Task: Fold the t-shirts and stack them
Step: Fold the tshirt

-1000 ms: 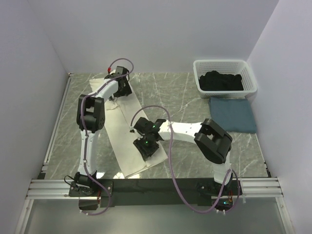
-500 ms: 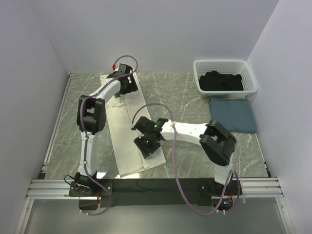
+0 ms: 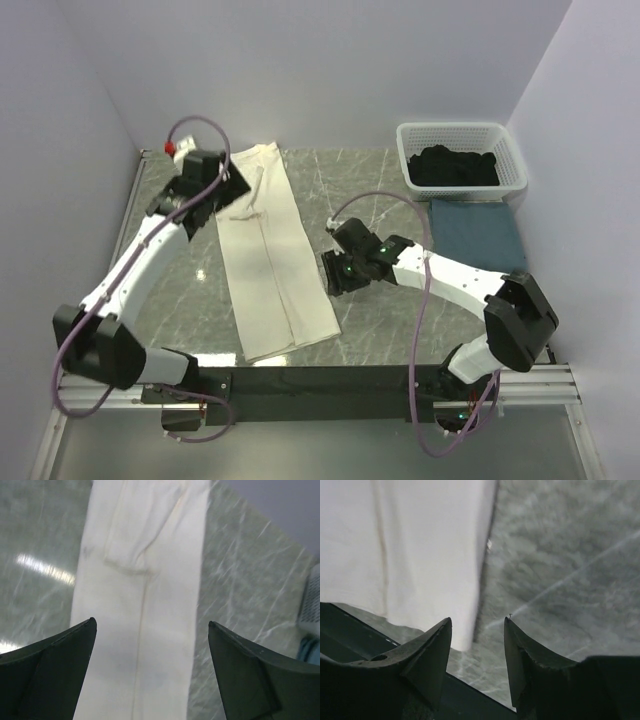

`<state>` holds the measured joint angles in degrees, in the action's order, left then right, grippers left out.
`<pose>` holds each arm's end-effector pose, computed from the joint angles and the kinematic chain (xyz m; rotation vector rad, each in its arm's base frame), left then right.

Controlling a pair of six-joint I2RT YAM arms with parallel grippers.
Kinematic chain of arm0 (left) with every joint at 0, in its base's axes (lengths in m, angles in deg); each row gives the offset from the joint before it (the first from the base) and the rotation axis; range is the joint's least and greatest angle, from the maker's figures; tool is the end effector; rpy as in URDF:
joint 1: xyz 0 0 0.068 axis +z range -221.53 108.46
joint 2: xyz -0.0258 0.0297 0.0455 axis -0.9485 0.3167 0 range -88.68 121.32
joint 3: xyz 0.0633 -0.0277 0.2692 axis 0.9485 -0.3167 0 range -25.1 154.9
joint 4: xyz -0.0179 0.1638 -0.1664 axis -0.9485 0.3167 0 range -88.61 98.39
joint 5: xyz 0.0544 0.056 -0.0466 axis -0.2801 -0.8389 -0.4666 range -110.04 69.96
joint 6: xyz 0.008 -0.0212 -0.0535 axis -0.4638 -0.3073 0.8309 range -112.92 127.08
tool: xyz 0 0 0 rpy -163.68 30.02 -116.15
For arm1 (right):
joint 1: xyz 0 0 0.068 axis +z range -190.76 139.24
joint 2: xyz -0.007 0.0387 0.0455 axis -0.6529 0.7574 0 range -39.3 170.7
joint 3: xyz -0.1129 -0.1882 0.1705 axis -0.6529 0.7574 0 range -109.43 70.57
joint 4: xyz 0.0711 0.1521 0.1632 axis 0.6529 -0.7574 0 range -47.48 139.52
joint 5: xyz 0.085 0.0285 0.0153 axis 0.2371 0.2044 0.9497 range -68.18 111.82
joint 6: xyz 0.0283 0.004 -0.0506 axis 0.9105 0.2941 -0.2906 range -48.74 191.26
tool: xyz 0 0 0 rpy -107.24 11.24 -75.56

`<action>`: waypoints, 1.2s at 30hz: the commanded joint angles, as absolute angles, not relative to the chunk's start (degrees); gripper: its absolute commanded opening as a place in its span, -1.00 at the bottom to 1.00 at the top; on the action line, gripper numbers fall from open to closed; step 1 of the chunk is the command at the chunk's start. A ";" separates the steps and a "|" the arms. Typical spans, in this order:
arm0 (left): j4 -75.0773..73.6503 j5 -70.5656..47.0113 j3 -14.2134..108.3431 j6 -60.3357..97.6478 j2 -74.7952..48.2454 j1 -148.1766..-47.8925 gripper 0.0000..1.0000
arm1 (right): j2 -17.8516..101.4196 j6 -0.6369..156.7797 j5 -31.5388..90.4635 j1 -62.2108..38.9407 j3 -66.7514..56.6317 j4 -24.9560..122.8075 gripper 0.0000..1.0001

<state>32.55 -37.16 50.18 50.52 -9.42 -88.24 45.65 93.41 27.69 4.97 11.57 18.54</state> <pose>0.2738 -0.0693 0.3574 -0.6636 2.0624 -0.2806 0.1920 0.2030 0.2445 -0.5841 2.5996 0.5551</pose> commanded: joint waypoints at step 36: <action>50.26 -28.65 2.23 90.31 -28.13 -124.09 0.39 | 48.24 105.54 29.64 12.06 24.17 25.36 0.00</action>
<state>53.95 -28.84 2.80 90.89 -29.96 -123.85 47.31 105.12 30.07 11.29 25.87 25.03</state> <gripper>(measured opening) 0.707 0.501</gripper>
